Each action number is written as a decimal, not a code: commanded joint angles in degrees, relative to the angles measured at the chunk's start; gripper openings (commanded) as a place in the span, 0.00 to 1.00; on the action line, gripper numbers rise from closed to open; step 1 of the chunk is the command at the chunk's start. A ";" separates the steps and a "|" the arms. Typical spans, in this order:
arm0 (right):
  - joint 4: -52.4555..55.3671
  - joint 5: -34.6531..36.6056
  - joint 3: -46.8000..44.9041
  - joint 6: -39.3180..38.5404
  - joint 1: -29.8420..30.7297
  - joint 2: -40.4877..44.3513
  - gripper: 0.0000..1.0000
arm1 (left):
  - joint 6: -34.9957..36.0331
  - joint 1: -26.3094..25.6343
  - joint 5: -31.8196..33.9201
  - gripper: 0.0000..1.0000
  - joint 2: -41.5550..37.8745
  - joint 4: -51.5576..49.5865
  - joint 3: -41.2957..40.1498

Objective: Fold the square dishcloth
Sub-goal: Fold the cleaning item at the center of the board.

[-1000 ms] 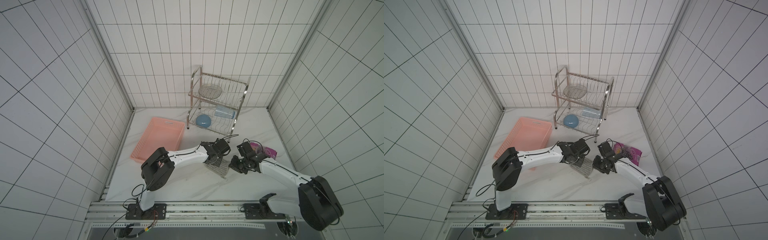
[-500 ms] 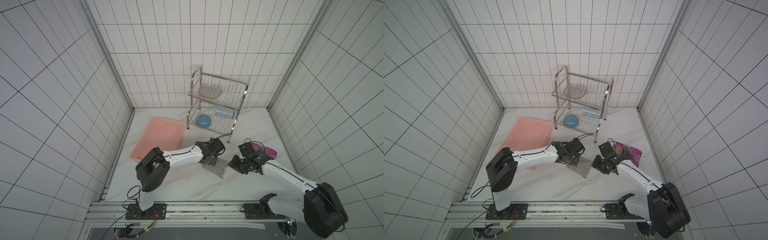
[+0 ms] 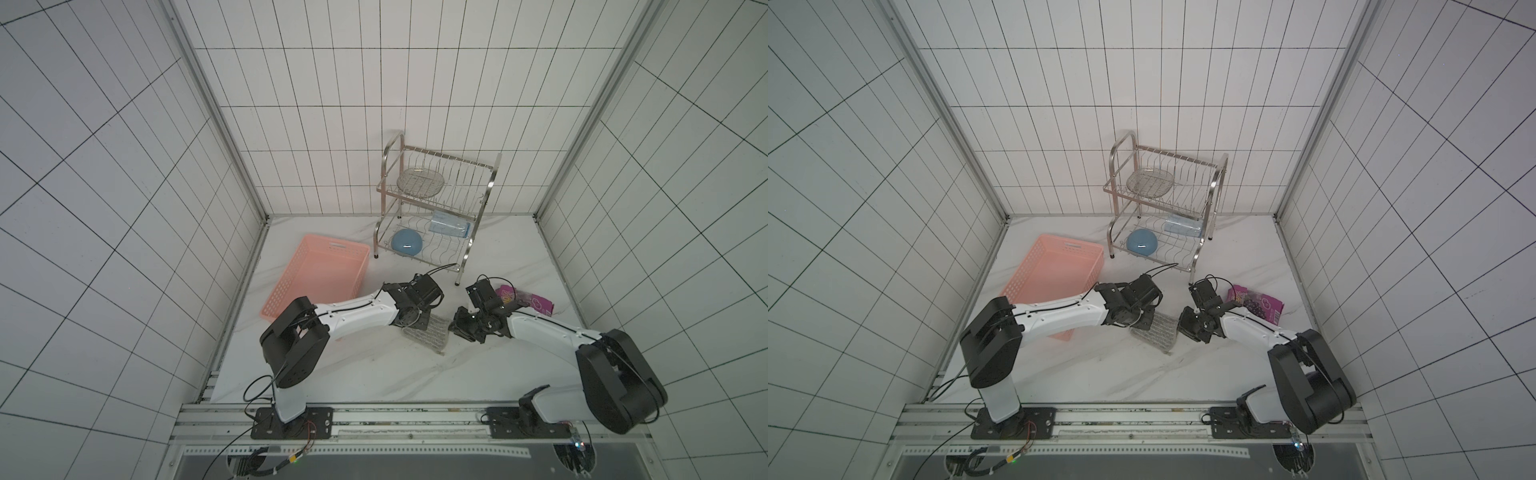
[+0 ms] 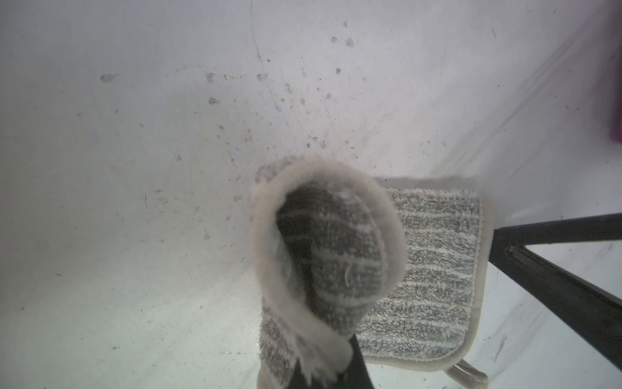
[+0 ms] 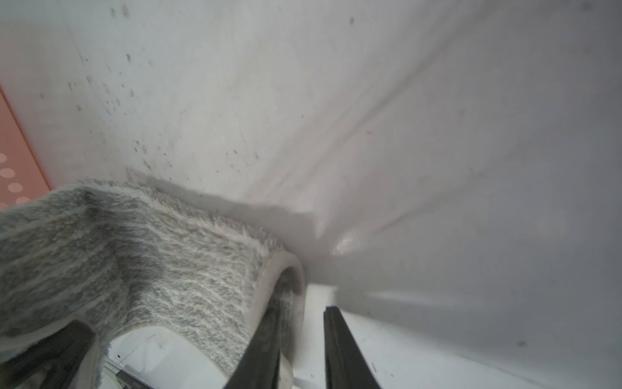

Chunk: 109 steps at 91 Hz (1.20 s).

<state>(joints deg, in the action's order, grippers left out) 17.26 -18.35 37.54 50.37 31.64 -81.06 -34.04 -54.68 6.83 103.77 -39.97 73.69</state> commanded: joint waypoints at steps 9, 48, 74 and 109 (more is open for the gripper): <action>-1.65 -0.77 2.88 -0.88 0.41 -4.87 0.18 | -0.23 0.35 -0.19 0.06 -3.41 1.34 -1.90; 0.22 -1.99 11.47 -7.70 -0.75 -14.32 0.14 | 0.33 -0.41 -2.08 0.11 -6.63 3.32 -4.77; -0.52 -2.54 11.42 -7.47 -0.82 -16.29 0.13 | -1.71 -2.90 -7.16 0.13 -1.76 5.85 -0.95; 2.59 1.34 12.05 -8.29 -1.18 -14.19 0.14 | -7.06 -2.02 -13.20 0.27 4.11 8.24 1.16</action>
<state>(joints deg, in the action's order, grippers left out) 15.09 -21.28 49.19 43.42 31.05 -95.77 -39.09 -57.25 -3.68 106.63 -33.98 73.71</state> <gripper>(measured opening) 0.133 0.244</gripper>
